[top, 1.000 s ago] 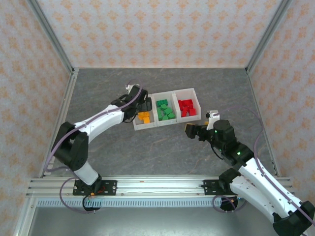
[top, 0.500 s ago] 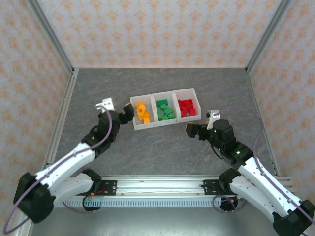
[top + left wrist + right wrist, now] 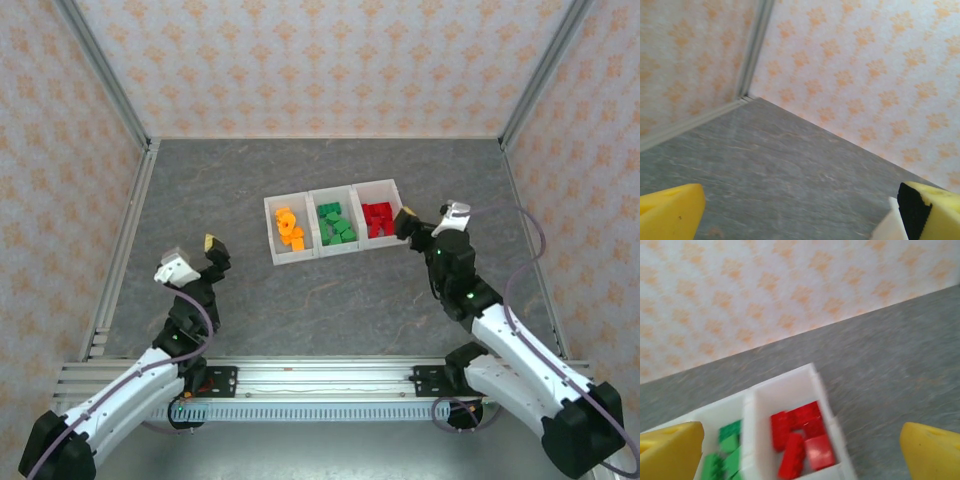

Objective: Sort the legos into containers by color
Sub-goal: Reset both arms

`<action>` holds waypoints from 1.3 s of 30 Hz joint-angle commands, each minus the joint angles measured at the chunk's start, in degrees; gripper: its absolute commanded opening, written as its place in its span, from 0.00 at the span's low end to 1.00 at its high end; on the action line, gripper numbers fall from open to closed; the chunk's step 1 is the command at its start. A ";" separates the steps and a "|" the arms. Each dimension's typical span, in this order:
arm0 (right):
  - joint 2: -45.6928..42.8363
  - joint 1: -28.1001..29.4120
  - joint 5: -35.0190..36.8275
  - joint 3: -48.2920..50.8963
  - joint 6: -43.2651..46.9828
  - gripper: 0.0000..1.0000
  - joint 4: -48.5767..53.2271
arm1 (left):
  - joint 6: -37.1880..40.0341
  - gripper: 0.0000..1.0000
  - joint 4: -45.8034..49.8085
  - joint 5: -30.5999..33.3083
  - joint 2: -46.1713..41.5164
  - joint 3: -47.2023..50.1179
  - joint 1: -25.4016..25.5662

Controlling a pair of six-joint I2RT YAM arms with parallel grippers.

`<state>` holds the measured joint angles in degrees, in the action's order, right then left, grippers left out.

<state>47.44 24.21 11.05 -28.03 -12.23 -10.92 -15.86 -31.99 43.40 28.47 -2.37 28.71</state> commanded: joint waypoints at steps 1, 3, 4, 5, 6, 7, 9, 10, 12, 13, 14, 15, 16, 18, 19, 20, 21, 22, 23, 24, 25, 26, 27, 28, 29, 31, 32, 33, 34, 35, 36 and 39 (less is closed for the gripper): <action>2.05 -3.44 8.02 5.10 6.79 1.00 -14.66 | 5.08 0.99 -3.17 5.21 -3.25 1.94 -0.61; 4.31 -6.98 6.87 9.29 11.65 1.00 -24.09 | 7.99 0.99 -6.92 6.27 -4.32 3.51 -0.62; 5.81 -9.34 5.47 10.45 11.63 1.00 -26.65 | 8.96 0.99 -7.83 6.90 -4.55 3.88 -0.67; 7.88 -12.20 3.46 10.76 9.50 1.00 -27.47 | 10.59 0.99 -9.23 6.69 -4.81 4.39 -0.70; 10.43 -14.33 2.16 10.78 7.61 1.00 -28.20 | 12.95 0.99 -10.99 5.81 -4.85 5.09 -0.76; 13.13 -15.49 2.05 11.37 7.37 1.00 -30.44 | 14.95 0.99 -12.12 4.57 -4.72 5.75 -0.77; 20.35 -16.05 3.10 13.33 9.05 1.00 -38.29 | 16.88 0.99 -14.73 3.53 -3.47 7.23 -0.89; 24.07 -16.08 3.58 14.10 9.40 1.00 -41.70 | 17.21 1.00 -14.55 2.92 -2.75 7.29 -0.91; 30.20 -15.92 3.85 14.44 10.55 1.00 -49.42 | 17.76 0.99 -14.38 1.78 -0.52 7.42 -1.10; 30.06 -15.81 1.38 12.13 11.24 1.00 -43.95 | 17.94 0.99 -14.55 1.42 0.45 7.47 -1.20; 31.20 -15.65 -0.41 11.86 12.41 1.00 -44.86 | 18.13 1.00 -14.71 0.85 1.59 7.61 -1.24; 31.47 -15.36 -0.74 11.40 12.93 1.00 -44.46 | 18.31 1.00 -15.31 0.26 2.74 7.88 -1.24; 31.01 -15.33 -1.37 11.31 13.12 1.00 -43.41 | 18.27 0.99 -15.96 0.11 3.63 8.14 -1.33; 29.64 -15.38 -2.63 13.69 15.26 1.00 -47.06 | 18.06 0.99 -18.35 -0.81 5.33 9.11 -1.58; 29.42 -15.33 -2.64 15.50 16.75 1.00 -51.02 | 18.38 0.99 -19.85 -1.02 6.06 9.46 -1.80; 29.13 -15.33 -2.45 16.79 17.70 1.00 -53.69 | 18.24 0.99 -20.20 -1.47 6.56 9.33 -2.04; 29.80 -15.37 -1.56 17.66 18.27 1.00 -56.16 | 18.42 0.99 -20.35 -2.37 7.12 9.20 -2.55; 32.19 -15.77 -2.32 19.07 18.81 1.00 -60.83 | 18.43 1.00 -20.82 -3.19 7.65 9.14 -3.35; 37.05 -16.20 -2.29 20.73 18.74 1.00 -68.77 | 18.28 1.00 -21.18 -4.21 8.31 9.04 -4.25; 42.07 -17.07 -0.33 21.37 17.49 1.00 -76.66 | 18.21 0.99 -21.40 -5.56 8.99 8.81 -5.26; 43.32 -16.86 1.38 20.51 17.67 1.00 -77.90 | 18.22 1.00 -21.82 -7.02 9.69 8.74 -6.30; 39.99 -17.09 0.08 18.74 16.70 1.00 -68.64 | 18.23 0.99 -22.55 -8.81 10.82 8.57 -7.48; 38.51 -18.36 -3.32 17.60 16.00 1.00 -63.24 | 18.00 0.99 -23.36 -10.56 12.11 8.29 -8.84; 40.36 -18.62 -4.70 18.46 16.80 1.00 -68.03 | 17.68 0.99 -24.20 -12.25 13.55 8.02 -10.05; 41.24 -18.63 -4.58 18.75 17.01 1.00 -70.16 | 17.30 0.99 -25.83 -14.61 15.66 7.75 -11.86; 38.90 -18.73 -3.68 17.00 15.88 1.00 -62.83 | 16.75 0.99 -29.07 -19.01 20.58 6.58 -15.14; 40.04 -18.74 -3.34 17.45 16.07 1.00 -65.54 | 16.52 0.99 -30.79 -20.75 23.38 5.77 -16.51; 40.30 -18.67 -3.24 17.83 16.14 1.00 -66.76 | 16.49 0.99 -32.81 -21.53 26.48 5.01 -17.58; 39.61 -18.67 -3.24 17.43 15.99 1.00 -64.99 | 16.82 0.99 -34.92 -22.47 29.03 4.48 -18.24; 39.33 -18.67 -3.26 17.20 15.88 1.00 -63.90 | 17.57 0.99 -38.16 -23.74 32.07 4.18 -18.94; 39.90 -18.71 -3.07 17.46 16.00 1.00 -65.51 | 17.95 0.99 -42.00 -24.65 35.17 4.00 -19.58; 39.76 -18.67 -2.98 17.28 15.91 1.00 -64.92 | 17.79 0.99 -53.01 -27.85 43.99 3.03 -21.86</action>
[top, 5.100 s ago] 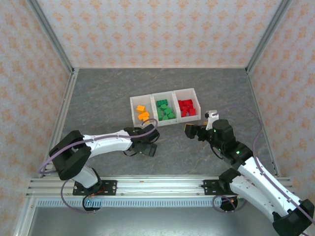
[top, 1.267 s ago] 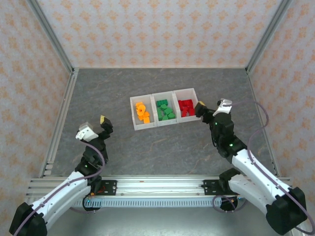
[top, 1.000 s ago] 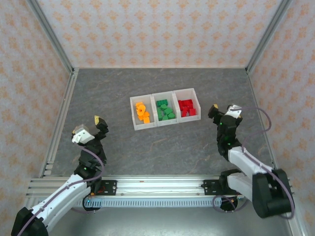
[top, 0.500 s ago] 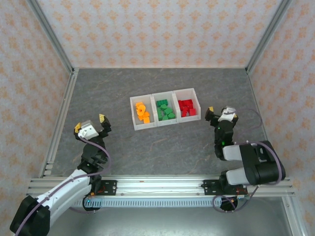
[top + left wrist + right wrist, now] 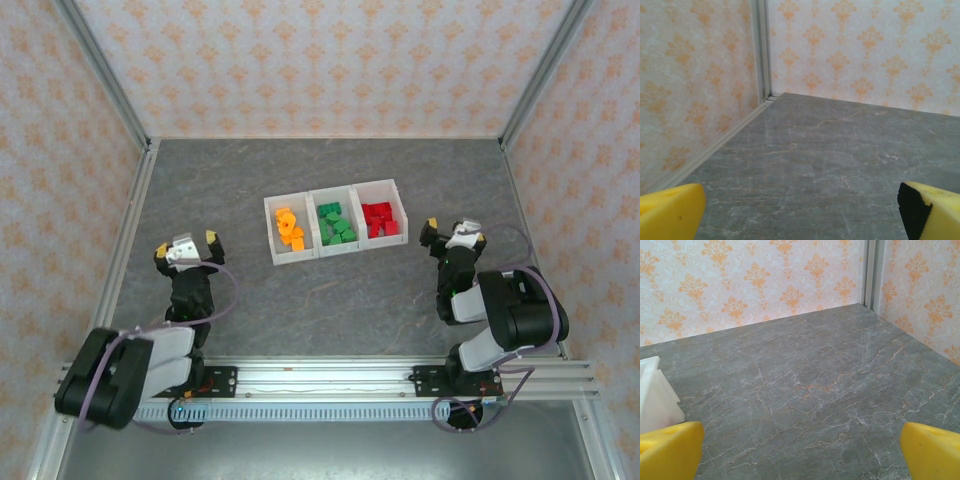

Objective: Sort the legos into containers by color
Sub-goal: Reset both arms

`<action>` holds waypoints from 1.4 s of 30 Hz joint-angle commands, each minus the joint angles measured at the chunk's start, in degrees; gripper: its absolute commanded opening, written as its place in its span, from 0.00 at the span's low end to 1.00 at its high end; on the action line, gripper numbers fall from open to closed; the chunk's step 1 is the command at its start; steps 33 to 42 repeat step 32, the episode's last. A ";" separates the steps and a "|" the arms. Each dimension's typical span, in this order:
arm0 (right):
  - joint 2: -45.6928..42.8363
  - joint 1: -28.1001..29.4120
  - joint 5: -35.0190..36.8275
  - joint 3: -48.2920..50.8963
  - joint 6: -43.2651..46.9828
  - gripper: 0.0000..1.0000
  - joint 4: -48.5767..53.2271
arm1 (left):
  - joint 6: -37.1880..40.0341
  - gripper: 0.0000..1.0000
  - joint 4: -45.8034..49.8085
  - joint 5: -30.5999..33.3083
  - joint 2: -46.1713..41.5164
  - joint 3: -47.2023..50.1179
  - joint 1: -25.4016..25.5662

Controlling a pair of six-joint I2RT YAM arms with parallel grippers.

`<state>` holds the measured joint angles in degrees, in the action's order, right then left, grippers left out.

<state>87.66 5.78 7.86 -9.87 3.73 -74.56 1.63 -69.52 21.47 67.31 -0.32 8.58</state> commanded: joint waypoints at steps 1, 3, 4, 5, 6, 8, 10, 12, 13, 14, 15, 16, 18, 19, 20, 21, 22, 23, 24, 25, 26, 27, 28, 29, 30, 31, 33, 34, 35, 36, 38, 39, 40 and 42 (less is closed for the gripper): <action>-0.51 -0.28 0.18 -0.96 -0.04 1.00 -1.08 | -0.27 0.99 -17.07 -7.67 7.50 0.52 -2.28; -0.54 -0.27 0.14 -0.94 -0.04 1.00 -1.02 | 0.71 1.00 -21.54 -11.30 15.83 -1.23 -3.30; -0.58 -0.26 0.15 -0.94 -0.04 1.00 -0.92 | 1.19 0.99 -24.79 -12.04 20.11 -2.10 -3.48; -0.63 -0.24 0.14 -0.98 -0.12 1.00 -0.64 | 2.85 1.00 -31.59 -11.60 25.67 -3.12 -3.38; -0.46 -0.29 0.19 -0.97 -0.07 1.00 -0.88 | 1.98 1.00 -27.43 -11.37 23.56 -3.84 -3.54; -0.60 -0.25 0.13 -0.96 -0.12 1.00 -0.78 | -0.86 0.94 -7.68 -14.03 18.02 -8.81 -5.23; -0.64 -0.28 0.15 -0.94 -0.12 1.00 -0.76 | -1.22 0.90 -12.44 -14.65 21.98 -10.33 -6.67; -0.65 -0.25 0.15 -0.94 -0.12 1.00 -0.89 | -4.12 0.99 -4.24 -10.25 19.44 -11.88 -6.82; -0.56 -0.25 0.18 -1.09 -0.19 1.00 -0.63 | -4.16 0.99 -6.22 -8.28 20.37 -11.50 -6.82; -0.49 -0.31 0.18 -1.41 -0.30 1.00 -0.14 | -3.60 0.99 -10.11 -8.02 21.50 -10.64 -6.78; -0.49 -0.49 -0.09 -1.62 -0.51 1.00 0.30 | -3.79 0.99 -9.98 -7.07 21.25 -10.64 -6.61; -0.46 -0.84 -0.49 -1.95 -0.66 1.00 0.87 | -4.23 0.99 -7.60 -6.62 20.54 -11.13 -6.47; -0.47 -1.19 -1.35 -2.17 -0.78 1.00 1.44 | -3.91 0.99 -9.07 -6.59 21.04 -10.75 -6.47; -0.43 -1.22 -1.44 -2.21 -0.91 1.00 1.44 | -3.78 0.99 -10.09 -6.46 21.24 -10.58 -6.47; -0.46 -1.30 -1.62 -2.27 -0.91 1.00 1.61 | -4.06 0.99 -8.66 -6.53 20.79 -10.89 -6.47; -0.42 -1.31 -1.66 -2.29 -0.86 1.00 1.62 | -4.16 0.99 -8.10 -6.56 20.75 -10.94 -6.47; -0.47 -1.30 -1.62 -2.31 -0.88 1.00 1.61 | -3.97 0.99 -8.98 -6.45 21.07 -10.73 -6.47; -0.47 -1.30 -1.73 -2.27 -0.89 1.00 1.62 | -3.87 0.99 -9.62 -6.49 21.15 -10.67 -6.47; -0.46 -1.36 -1.75 -2.39 -0.89 1.00 1.74 | -3.99 0.99 -8.93 -6.49 20.96 -10.82 -6.47; -0.16 -1.58 -2.50 -2.86 -1.01 1.00 2.40 | -4.09 0.99 -8.62 -6.45 20.88 -10.86 -6.47; -0.03 -2.66 -4.83 -3.74 -1.44 1.00 3.92 | -3.94 1.00 -9.17 -6.45 21.10 -10.76 -6.47; -0.15 -3.64 -6.73 -4.06 -1.84 1.00 4.81 | -3.91 0.99 -9.34 -6.45 21.11 -10.76 -6.47; -0.12 -3.69 -6.77 -3.87 -1.72 1.00 4.37 | -4.00 0.99 -8.86 -6.45 20.94 -10.84 -6.47; -0.30 -3.67 -6.96 -3.65 -1.53 1.00 4.08 | -4.00 0.99 -8.88 -6.51 21.01 -10.85 -6.47; -0.42 -3.59 -7.06 -3.49 -1.30 1.00 4.08 | -4.00 0.99 -9.21 -6.45 21.07 -10.76 -6.51; -0.45 -3.58 -7.07 -3.47 -1.35 1.00 3.75 | -4.00 0.99 -9.08 -6.45 21.02 -10.83 -6.51; -0.50 -3.58 -7.07 -3.34 -1.33 1.00 3.88 | -4.00 0.99 -8.90 -6.56 21.02 -10.85 -6.47; -0.50 -3.58 -7.07 -3.34 -1.33 1.00 3.88 | -4.00 0.99 -8.90 -6.56 21.02 -10.85 -6.47; -0.50 -3.58 -7.07 -3.34 -1.33 1.00 3.88 | -4.00 0.99 -8.90 -6.56 21.02 -10.85 -6.47; -0.50 -3.58 -7.07 -3.34 -1.33 1.00 3.88 | -4.00 0.99 -8.90 -6.56 21.02 -10.85 -6.47; -0.50 -3.58 -7.07 -3.34 -1.33 1.00 3.88 | -4.00 0.99 -8.90 -6.56 21.02 -10.85 -6.47; -0.50 -3.58 -7.07 -3.34 -1.33 1.00 3.88 | -4.00 0.99 -8.90 -6.56 21.02 -10.85 -6.47; -0.50 -3.58 -7.07 -3.34 -1.33 1.00 3.88 | -4.00 0.99 -8.90 -6.56 21.02 -10.85 -6.47; -0.50 -3.58 -7.07 -3.34 -1.33 1.00 3.88 | -4.00 0.99 -8.90 -6.56 21.02 -10.85 -6.47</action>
